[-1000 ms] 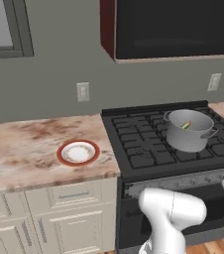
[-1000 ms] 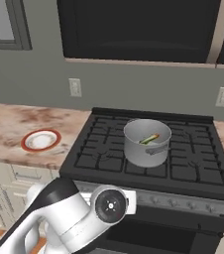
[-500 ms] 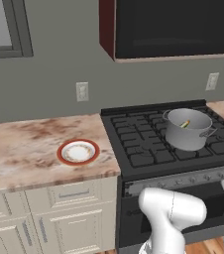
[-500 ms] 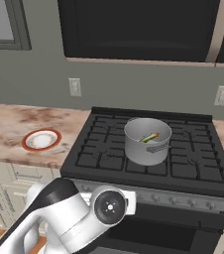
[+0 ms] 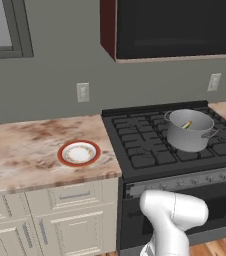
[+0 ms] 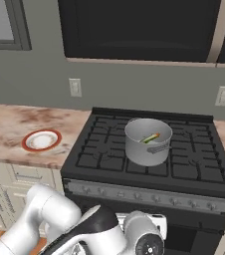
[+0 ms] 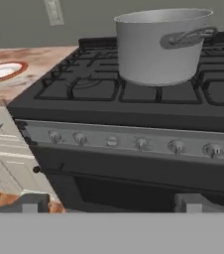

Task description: Retrieve the frozen meat and place it in the pot on a burner. Then turn the burner on.

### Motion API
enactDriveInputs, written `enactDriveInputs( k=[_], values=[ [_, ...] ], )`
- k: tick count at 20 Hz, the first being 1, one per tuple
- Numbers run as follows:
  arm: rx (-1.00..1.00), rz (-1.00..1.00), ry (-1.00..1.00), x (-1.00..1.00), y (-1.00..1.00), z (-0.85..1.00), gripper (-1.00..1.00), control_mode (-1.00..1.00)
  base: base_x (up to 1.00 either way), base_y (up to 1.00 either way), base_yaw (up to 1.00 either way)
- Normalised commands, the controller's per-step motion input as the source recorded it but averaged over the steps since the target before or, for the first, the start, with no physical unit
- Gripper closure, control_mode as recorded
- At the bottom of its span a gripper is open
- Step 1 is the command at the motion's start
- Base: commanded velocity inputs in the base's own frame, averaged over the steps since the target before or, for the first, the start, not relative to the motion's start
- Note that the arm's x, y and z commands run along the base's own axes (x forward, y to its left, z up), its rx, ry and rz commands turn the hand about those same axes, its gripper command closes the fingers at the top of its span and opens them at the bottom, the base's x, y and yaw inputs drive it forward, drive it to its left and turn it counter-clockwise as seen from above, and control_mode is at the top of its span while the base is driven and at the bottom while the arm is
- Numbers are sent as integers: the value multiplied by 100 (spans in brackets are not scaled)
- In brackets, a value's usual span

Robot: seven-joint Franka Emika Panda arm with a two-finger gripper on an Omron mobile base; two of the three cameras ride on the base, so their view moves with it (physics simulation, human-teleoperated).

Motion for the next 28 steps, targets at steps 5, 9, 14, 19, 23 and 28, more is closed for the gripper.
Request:
enactDriveInputs(
  k=[5, 9, 14, 19, 23, 28],
  values=[
    [-19, 0, -52, 9, -40, -84, -100, -100, 0, 0, 0],
    [1, 0, -51, 5, -2, -23, -100, -100, 0, 0, 0],
    [9, -3, -10, 46, 0, -28, -100, -100, 0, 0, 0],
    [8, -7, 2, 50, -13, -33, -100, -100, 0, 0, 0],
    [0, -13, 5, 34, -21, -8, -100, -100, 0, 0, 0],
    [0, -6, 0, 29, -2, -3, -100, -100, 0, 0, 0]
  ],
)
